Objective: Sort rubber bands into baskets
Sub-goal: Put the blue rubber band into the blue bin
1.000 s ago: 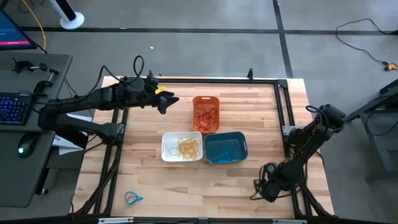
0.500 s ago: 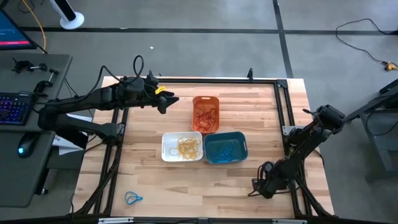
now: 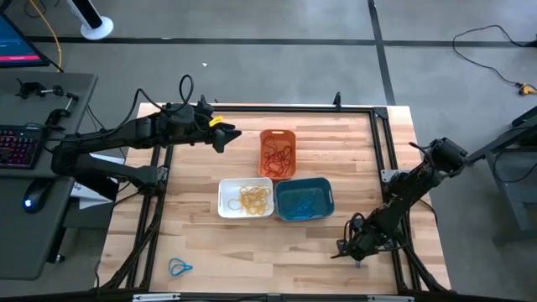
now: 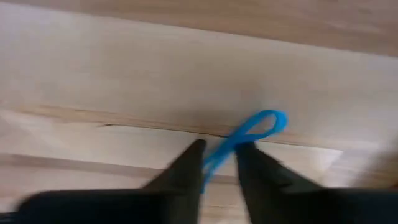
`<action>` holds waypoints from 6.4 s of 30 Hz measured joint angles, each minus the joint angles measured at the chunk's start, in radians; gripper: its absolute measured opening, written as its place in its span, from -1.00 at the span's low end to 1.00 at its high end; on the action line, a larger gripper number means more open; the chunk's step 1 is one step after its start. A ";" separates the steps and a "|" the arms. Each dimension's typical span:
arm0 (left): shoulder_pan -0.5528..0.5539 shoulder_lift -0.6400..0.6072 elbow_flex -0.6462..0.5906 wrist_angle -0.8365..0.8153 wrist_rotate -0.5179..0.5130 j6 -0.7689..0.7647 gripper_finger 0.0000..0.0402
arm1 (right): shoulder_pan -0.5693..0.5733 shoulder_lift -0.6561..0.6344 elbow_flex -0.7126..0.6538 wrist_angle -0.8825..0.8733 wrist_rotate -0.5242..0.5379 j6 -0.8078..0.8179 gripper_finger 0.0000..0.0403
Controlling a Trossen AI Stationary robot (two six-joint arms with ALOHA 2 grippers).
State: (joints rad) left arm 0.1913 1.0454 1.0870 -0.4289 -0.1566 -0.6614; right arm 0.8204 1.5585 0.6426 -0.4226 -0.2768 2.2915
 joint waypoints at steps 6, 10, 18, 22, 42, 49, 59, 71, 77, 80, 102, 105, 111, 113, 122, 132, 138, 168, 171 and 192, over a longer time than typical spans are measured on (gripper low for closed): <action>0.000 0.000 0.000 0.000 0.001 -0.001 0.12 | -0.030 0.001 0.018 -0.014 0.023 -0.114 -0.92; 0.000 0.000 0.002 0.018 0.114 -0.015 0.12 | -0.036 -0.042 0.107 -0.171 0.120 -0.232 -0.99; 0.000 0.000 0.053 0.022 0.186 0.031 0.12 | -0.124 -0.218 0.323 -0.275 0.475 -0.527 -1.00; 0.000 -0.001 0.090 0.005 0.203 0.061 0.12 | -0.253 -0.233 0.362 -0.242 0.546 -0.734 -1.00; -0.424 -0.001 0.109 -0.445 0.369 -0.187 0.12 | -0.650 -0.077 0.340 -0.188 0.358 -1.288 -0.32; -0.652 0.034 0.109 -0.693 0.231 -0.351 0.12 | -0.710 -0.080 0.341 -0.169 0.328 -1.420 0.19; -1.090 0.330 0.109 -0.793 0.161 -0.267 0.12 | -0.722 -0.081 0.342 -0.164 0.328 -1.463 0.23; -1.277 0.579 -0.033 -0.395 0.289 -0.337 0.12 | -0.723 -0.081 0.342 -0.164 0.355 -1.490 0.23; -1.241 0.552 -0.206 -0.331 0.262 -0.309 0.12 | -0.724 -0.081 0.342 -0.164 0.359 -1.481 0.23; -1.241 0.552 -0.264 -0.253 0.296 -0.270 0.12 | -0.724 -0.082 0.342 -0.164 0.360 -1.445 0.23; -1.244 0.548 -0.339 -0.202 0.253 -0.446 -0.94 | -0.722 -0.082 0.342 -0.164 0.406 -1.401 0.23; -1.221 0.532 -0.340 -0.228 0.270 -0.445 -0.99 | -0.722 -0.082 0.342 -0.164 0.424 -1.401 0.23; -1.133 0.432 -0.347 -0.276 0.235 -0.423 -1.00 | -0.728 -0.082 0.342 -0.163 0.435 -1.402 0.23; -1.103 0.383 -0.344 -0.311 0.224 -0.408 -1.00 | -0.728 -0.082 0.342 -0.164 0.436 -1.401 0.23; -0.986 0.208 -0.343 -0.334 0.233 -0.262 -1.00 | -0.728 -0.082 0.342 -0.163 0.436 -1.402 0.23; -1.087 0.344 -0.343 -0.190 0.255 -0.299 -0.99 | -0.729 -0.082 0.342 -0.164 0.487 -1.402 0.23; -1.086 0.401 -0.342 -0.116 0.270 -0.341 -0.77 | -0.731 -0.082 0.342 -0.164 0.485 -1.435 0.23; -1.129 0.563 -0.337 0.031 0.240 -0.459 -0.05 | -0.731 -0.082 0.342 -0.165 0.484 -1.455 0.23; -1.133 0.565 -0.338 0.003 0.238 -0.481 -0.31 | -0.731 -0.082 0.342 -0.165 0.491 -1.455 0.23; -0.791 0.011 -0.341 -0.130 0.191 -0.249 -1.00 | -0.714 -0.115 0.342 -0.147 0.384 -1.431 0.23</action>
State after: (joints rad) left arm -0.5999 1.0564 0.7457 -0.5591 0.0347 -0.9103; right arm 0.1063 1.4432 0.9848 -0.5693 0.1073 0.8605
